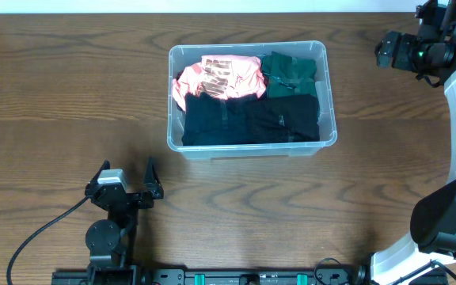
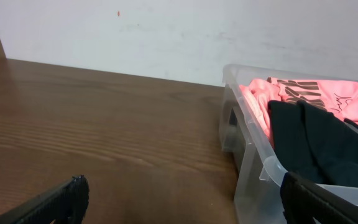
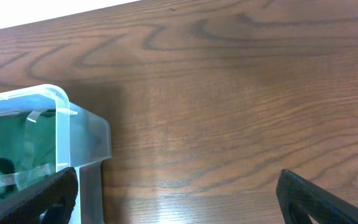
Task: Pack container
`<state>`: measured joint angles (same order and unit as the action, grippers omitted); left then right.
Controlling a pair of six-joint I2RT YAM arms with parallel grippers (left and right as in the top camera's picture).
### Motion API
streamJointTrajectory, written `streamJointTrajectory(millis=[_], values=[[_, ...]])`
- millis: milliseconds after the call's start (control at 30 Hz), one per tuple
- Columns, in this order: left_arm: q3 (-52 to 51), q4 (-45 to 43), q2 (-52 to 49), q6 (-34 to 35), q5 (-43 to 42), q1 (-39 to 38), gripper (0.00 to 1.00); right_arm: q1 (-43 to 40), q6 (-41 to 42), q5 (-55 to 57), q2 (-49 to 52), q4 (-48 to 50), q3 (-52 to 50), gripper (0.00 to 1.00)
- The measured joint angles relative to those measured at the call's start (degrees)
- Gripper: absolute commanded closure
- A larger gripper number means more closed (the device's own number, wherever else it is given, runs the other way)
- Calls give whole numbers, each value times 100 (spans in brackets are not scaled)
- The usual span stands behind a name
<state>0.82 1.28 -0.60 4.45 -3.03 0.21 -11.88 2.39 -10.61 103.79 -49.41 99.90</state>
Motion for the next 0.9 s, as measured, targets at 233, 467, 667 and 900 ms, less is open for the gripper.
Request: streamJointTrajectory(millis=[233,467,667,900], values=[[0,0,0,0,0,0,2,0,0,2,0,0,0,1],[0,0,0,0,0,0,2,0,0,2,0,-2,0,1],[0,0,0,0,0,0,2,61,0,15,-199,-116,-28,1],[7,7,0,0,2,0,2,540,-116,129,-1786,227,-562,1]])
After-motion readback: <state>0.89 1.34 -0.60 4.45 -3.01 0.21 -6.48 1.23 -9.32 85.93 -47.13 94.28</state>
